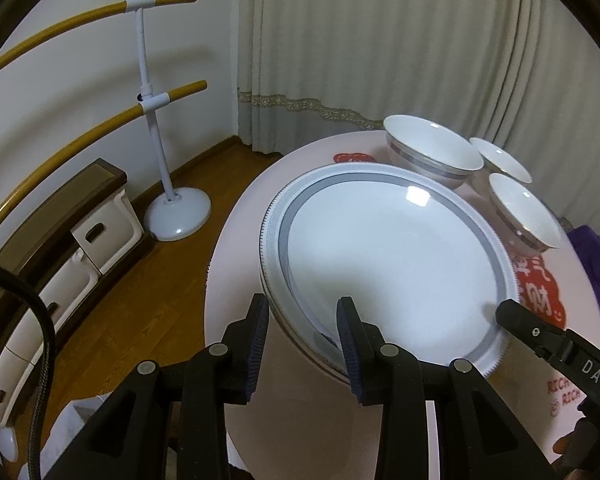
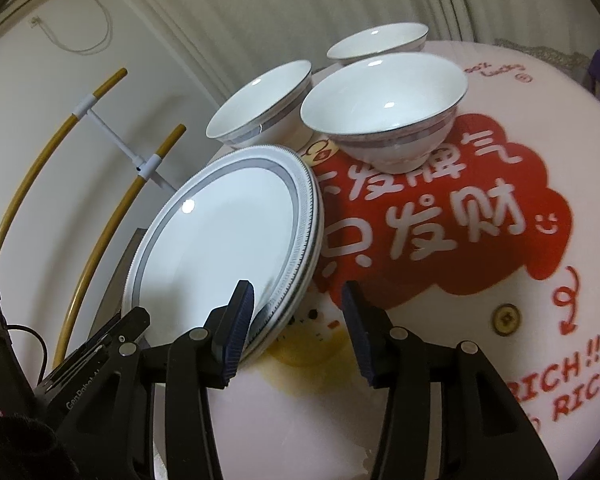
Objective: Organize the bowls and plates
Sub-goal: 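Open both grippers and withdraw them from the plate stack, then move both grippers toward the rim of a white bowl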
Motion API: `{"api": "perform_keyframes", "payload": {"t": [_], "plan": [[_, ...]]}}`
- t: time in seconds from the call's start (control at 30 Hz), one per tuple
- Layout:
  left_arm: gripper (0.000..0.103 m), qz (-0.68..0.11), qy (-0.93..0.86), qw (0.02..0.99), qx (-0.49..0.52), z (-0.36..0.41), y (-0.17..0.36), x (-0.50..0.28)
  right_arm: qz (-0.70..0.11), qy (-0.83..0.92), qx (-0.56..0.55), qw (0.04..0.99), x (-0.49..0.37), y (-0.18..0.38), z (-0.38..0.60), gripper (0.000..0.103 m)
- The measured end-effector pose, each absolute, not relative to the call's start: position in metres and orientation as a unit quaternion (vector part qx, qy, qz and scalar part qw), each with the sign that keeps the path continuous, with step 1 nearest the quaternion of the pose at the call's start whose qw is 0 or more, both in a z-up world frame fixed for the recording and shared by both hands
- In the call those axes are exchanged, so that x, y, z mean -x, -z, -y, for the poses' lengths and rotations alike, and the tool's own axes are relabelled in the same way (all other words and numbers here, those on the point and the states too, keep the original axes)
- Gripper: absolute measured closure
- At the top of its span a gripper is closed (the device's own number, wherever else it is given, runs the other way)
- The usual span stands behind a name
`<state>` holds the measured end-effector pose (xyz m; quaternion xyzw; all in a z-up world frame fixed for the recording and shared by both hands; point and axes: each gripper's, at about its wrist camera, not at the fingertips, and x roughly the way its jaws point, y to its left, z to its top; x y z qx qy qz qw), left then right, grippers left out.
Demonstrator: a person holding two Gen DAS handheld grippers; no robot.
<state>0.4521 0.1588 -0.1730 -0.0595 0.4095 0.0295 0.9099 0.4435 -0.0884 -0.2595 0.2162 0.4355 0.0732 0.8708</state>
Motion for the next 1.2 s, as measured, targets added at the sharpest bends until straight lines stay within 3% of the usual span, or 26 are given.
{"api": "perform_keyframes", "payload": {"t": [0.1,0.2,0.37,0.63,0.9,1.2], "plan": [[0.069,-0.404,-0.025,0.912,0.064,-0.159,0.162,-0.441,-0.43,-0.069,-0.216,0.874,-0.433,0.252,0.093,0.054],[0.055,-0.4,-0.016,0.914,0.062,-0.156,0.15,-0.429,-0.422,-0.067,-0.219,0.877,-0.421,0.242,0.099,0.044],[0.049,-0.376,0.004,0.925,0.059,-0.142,0.121,-0.402,-0.399,-0.063,-0.224,0.887,-0.398,0.219,0.112,0.04],[0.018,-0.335,0.008,0.942,0.034,-0.106,0.083,-0.355,-0.355,-0.066,-0.235,0.903,-0.364,0.186,0.148,0.031],[0.012,-0.331,0.038,0.943,0.007,-0.042,0.071,-0.339,-0.333,-0.051,-0.248,0.908,-0.339,0.176,0.213,0.027],[0.012,-0.363,0.047,0.931,-0.015,0.007,0.071,-0.406,-0.339,-0.038,-0.245,0.908,-0.366,0.18,0.267,0.024]]}}
